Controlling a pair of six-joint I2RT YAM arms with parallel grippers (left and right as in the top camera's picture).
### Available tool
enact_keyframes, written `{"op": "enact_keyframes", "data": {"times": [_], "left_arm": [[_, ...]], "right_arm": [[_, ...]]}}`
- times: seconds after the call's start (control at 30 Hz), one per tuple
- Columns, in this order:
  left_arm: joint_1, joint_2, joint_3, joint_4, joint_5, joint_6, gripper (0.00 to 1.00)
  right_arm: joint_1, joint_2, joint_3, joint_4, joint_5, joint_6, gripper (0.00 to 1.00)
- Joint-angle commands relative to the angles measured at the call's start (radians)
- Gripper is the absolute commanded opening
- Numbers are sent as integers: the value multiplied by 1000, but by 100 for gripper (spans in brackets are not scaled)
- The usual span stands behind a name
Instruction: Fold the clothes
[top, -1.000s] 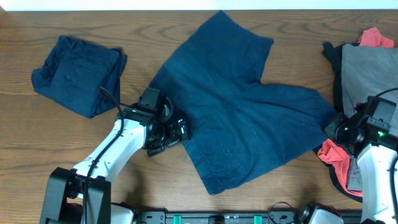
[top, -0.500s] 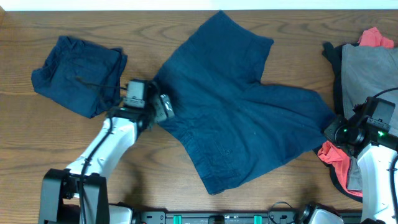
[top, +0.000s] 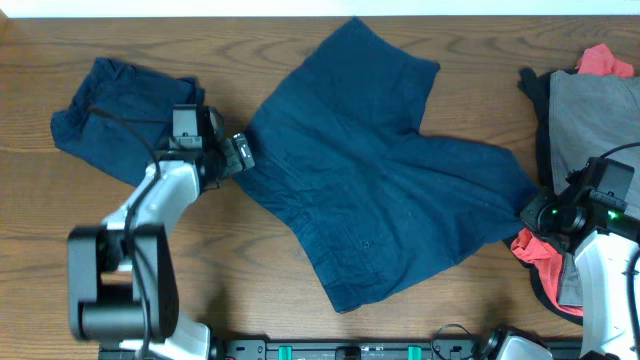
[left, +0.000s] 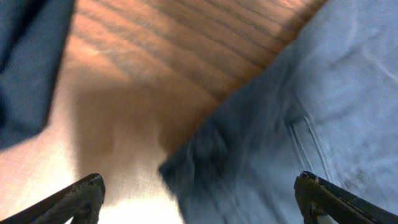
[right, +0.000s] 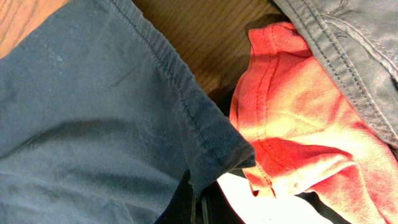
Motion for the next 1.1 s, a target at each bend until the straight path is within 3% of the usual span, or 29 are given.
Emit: {"op": "enact_keyframes", "data": {"times": [0.0, 0.13, 0.17, 0.23, 0.3, 0.33, 0.37, 0.5, 0.73, 1.07], "left_arm": [[3, 68, 29, 29, 72, 54, 98], [3, 100, 29, 75, 135, 53, 97], [3, 101, 29, 81, 153, 54, 90], [3, 100, 29, 91, 182, 53, 63], [3, 100, 29, 91, 210, 53, 25], [3, 100, 29, 91, 225, 53, 12], [3, 99, 29, 90, 240, 53, 6], [3, 67, 50, 34, 274, 54, 6], [-25, -122, 235, -295, 300, 135, 6], [-339, -394, 350, -478, 424, 274, 6]], "right_arm": [[-7, 2, 7, -7, 17, -16, 1], [-7, 2, 7, -11, 17, -16, 2], [-7, 2, 7, -11, 17, -17, 6], [-7, 2, 7, -11, 17, -16, 16], [-7, 2, 7, -11, 17, -16, 20], [-7, 2, 7, -11, 17, -16, 21], [-7, 2, 7, -11, 17, -17, 23], [-7, 2, 11, -15, 17, -36, 30], [11, 20, 160, -100, -63, -134, 39], [212, 254, 560, -389, -151, -229, 56]]}}
